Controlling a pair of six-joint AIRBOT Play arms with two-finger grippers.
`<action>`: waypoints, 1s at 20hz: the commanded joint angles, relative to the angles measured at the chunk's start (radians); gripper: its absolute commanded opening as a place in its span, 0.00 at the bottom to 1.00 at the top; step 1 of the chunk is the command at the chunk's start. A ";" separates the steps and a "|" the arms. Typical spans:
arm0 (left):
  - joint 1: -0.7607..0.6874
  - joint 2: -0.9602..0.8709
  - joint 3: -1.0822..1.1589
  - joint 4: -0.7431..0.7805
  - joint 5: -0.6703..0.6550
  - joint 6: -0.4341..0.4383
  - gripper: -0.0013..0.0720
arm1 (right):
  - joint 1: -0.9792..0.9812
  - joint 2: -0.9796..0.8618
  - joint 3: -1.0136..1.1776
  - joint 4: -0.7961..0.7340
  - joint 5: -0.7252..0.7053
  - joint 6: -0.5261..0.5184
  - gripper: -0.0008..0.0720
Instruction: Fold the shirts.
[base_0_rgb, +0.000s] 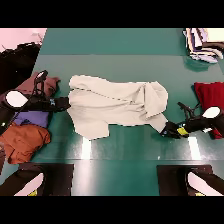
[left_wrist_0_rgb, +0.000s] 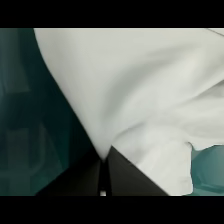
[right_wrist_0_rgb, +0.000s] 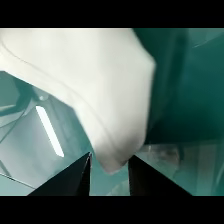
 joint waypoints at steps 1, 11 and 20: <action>0.001 0.001 0.001 0.015 -0.021 0.004 0.05 | 0.039 -0.026 0.042 -0.002 -0.054 0.004 0.26; 0.001 0.003 0.384 0.020 -0.300 0.067 0.05 | 0.030 0.100 0.448 0.003 0.115 -0.003 0.04; 0.001 0.003 1.390 0.023 -0.400 0.071 0.05 | -0.336 0.364 1.119 0.003 0.100 -0.003 0.04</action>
